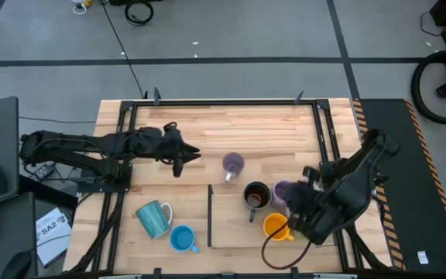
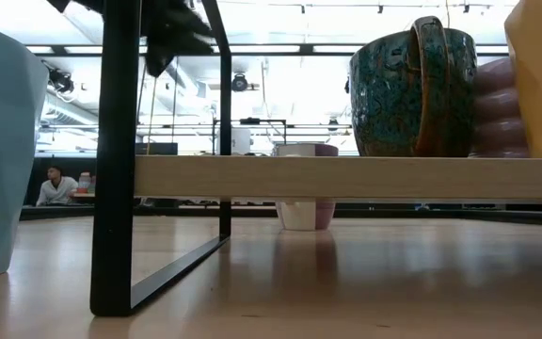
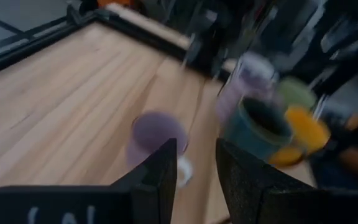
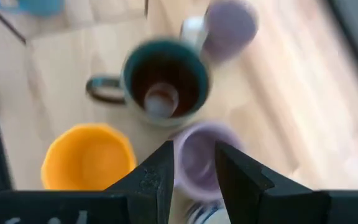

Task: Place coffee mugs
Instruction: Put the purple mug on the shelf

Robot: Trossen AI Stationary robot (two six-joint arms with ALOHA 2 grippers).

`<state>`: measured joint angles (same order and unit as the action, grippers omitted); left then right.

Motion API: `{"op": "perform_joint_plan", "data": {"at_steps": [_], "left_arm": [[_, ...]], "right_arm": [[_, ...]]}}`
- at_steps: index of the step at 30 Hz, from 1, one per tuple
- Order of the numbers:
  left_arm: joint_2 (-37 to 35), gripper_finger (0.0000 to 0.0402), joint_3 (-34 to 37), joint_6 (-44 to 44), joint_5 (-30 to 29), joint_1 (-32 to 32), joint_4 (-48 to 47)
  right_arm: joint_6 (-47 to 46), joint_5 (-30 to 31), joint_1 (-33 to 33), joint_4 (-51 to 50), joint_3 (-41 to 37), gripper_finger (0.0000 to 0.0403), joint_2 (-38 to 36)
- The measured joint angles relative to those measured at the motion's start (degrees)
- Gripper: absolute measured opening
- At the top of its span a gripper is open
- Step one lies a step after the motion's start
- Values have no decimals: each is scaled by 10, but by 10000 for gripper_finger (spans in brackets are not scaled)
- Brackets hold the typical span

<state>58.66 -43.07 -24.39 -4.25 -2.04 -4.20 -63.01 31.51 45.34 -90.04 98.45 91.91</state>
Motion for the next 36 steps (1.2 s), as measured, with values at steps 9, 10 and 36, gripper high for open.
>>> {"op": "perform_joint_plan", "data": {"at_steps": [9,10,36], "left_arm": [[97,116,-64,-49,11,0,58],[115,116,-82,-47,11,0,53],[423,116,-327,-50,11,-68,-201]], "right_arm": [[140,114,-40,0,0,122,-87],[150,128,-46,2,-2,122,-97],[260,31,-147,292,-362,122,-329]]}}
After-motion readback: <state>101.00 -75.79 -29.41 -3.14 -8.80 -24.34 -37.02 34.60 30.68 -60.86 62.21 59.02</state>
